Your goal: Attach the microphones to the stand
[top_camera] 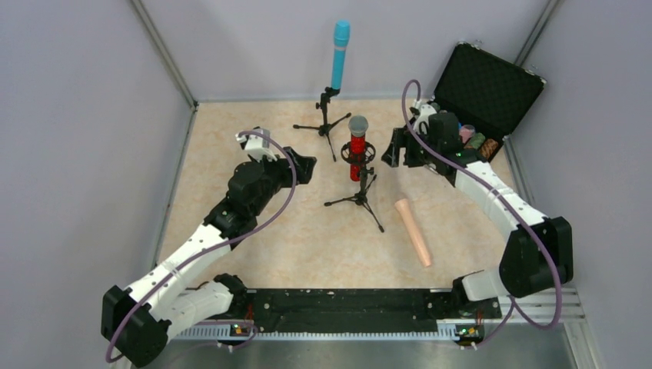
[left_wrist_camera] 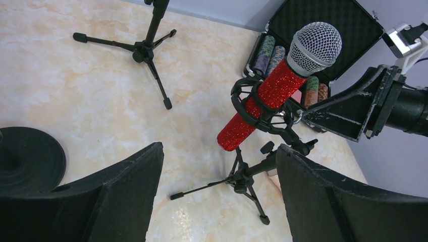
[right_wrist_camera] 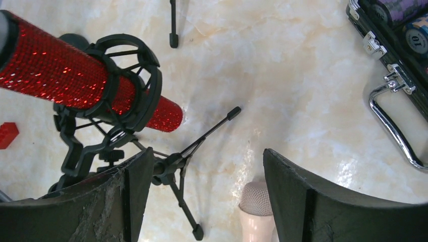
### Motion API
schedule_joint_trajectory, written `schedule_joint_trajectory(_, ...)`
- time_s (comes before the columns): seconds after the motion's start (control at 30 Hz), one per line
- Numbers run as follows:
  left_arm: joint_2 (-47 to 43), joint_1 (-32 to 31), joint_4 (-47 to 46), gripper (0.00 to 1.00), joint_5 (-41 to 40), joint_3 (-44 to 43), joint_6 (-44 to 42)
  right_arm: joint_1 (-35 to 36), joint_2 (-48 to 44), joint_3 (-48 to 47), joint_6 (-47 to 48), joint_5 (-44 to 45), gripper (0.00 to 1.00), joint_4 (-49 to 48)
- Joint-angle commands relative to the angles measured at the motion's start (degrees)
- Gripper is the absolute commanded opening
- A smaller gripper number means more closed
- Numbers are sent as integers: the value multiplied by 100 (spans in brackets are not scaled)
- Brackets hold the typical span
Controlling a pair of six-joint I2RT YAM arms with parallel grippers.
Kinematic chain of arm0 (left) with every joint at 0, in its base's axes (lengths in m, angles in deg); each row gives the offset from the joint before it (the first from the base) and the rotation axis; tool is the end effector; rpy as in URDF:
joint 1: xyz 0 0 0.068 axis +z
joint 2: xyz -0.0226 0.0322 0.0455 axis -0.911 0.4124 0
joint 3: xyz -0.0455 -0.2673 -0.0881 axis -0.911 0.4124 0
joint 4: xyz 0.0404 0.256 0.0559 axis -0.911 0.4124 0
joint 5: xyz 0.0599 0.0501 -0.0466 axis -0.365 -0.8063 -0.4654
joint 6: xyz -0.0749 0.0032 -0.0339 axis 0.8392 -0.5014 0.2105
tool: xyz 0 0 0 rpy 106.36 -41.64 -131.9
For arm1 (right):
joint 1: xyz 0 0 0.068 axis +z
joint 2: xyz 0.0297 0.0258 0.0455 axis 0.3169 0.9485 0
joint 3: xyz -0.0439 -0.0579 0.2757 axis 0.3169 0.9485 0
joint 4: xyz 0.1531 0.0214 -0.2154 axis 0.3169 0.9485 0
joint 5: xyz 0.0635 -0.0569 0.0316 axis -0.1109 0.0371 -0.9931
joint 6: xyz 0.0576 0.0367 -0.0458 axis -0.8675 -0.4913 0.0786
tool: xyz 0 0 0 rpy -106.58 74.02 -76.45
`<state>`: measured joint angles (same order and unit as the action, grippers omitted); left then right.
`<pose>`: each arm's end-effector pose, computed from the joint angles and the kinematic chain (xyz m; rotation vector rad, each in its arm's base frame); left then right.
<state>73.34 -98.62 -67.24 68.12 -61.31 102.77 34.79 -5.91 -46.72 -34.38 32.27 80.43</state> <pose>0.2238 -0.1332 0.3243 -0.0872 1.7431 -0.7169 0.3224 0.1144 0.2836 -0.2017 2.2008 0.5937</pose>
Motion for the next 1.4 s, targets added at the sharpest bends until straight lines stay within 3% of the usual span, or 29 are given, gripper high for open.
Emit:
schedule_joint_trajectory(0.0, -59, 20, -198, 86, -129, 22, -34, -25, 394, -599, 239, 38, 77, 262)
schedule_joint_trajectory(0.8, -172, 50, -118, 86, -332, 192, -252, 681, 1541, -1748, 316, 432, 77, 445)
schedule_joint_trajectory(1.37, -160, 49, -60, 86, -246, 209, -271, 821, 1329, -1811, 470, 987, 78, 592)
